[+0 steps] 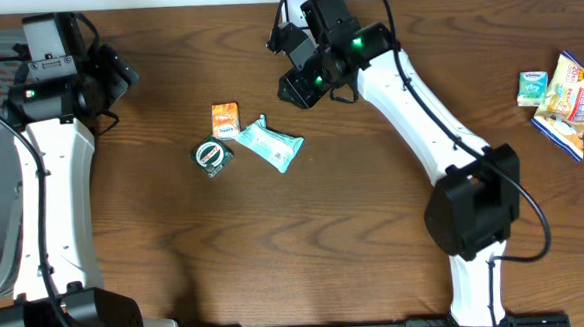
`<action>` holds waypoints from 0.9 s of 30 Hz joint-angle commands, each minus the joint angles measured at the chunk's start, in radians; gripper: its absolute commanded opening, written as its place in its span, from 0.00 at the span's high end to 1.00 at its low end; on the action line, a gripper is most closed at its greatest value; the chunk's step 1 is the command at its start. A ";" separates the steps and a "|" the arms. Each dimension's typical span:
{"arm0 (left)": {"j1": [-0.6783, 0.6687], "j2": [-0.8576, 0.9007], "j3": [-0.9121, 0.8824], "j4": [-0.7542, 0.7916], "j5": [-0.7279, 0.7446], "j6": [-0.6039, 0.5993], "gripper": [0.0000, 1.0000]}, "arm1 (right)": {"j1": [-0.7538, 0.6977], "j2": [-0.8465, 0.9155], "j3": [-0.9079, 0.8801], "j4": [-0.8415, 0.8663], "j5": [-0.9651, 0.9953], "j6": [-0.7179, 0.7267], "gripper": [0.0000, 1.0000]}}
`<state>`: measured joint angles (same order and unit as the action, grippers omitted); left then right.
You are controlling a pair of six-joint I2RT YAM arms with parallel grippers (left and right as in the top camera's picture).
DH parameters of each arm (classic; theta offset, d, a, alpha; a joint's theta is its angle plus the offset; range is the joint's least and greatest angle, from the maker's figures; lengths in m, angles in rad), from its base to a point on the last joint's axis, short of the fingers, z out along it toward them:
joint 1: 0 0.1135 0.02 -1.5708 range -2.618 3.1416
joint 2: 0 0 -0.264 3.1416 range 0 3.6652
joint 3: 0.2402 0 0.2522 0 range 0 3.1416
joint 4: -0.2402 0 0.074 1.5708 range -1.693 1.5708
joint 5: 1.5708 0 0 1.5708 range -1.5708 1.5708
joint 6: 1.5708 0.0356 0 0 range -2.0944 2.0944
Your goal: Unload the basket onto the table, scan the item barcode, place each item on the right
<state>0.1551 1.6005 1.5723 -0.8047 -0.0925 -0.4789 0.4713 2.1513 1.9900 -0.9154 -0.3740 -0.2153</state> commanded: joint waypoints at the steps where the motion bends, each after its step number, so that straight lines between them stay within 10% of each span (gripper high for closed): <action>1: 0.000 0.001 0.016 -0.001 -0.013 -0.013 0.02 | -0.003 0.102 -0.008 0.009 -0.132 -0.072 0.28; 6: 0.000 0.001 0.016 -0.001 -0.013 -0.013 0.02 | 0.002 0.215 -0.008 0.013 -0.157 -0.070 0.15; 15: 0.000 0.001 0.016 -0.001 -0.013 -0.013 0.02 | 0.005 0.311 -0.008 -0.009 -0.314 -0.070 0.22; 20: 0.000 0.001 0.016 -0.001 -0.013 -0.013 0.02 | 0.017 0.314 -0.008 -0.027 -0.313 -0.071 0.51; 24: 0.000 0.001 0.016 -0.001 -0.013 -0.013 0.02 | 0.032 0.315 -0.008 -0.023 -0.305 -0.070 0.94; 27: 0.000 0.001 0.016 -0.001 -0.013 -0.013 0.02 | 0.032 0.314 -0.008 -0.008 -0.306 -0.052 0.99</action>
<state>0.1551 1.6005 1.5723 -0.8047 -0.0925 -0.4789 0.4957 2.4477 1.9827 -0.9340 -0.6701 -0.2779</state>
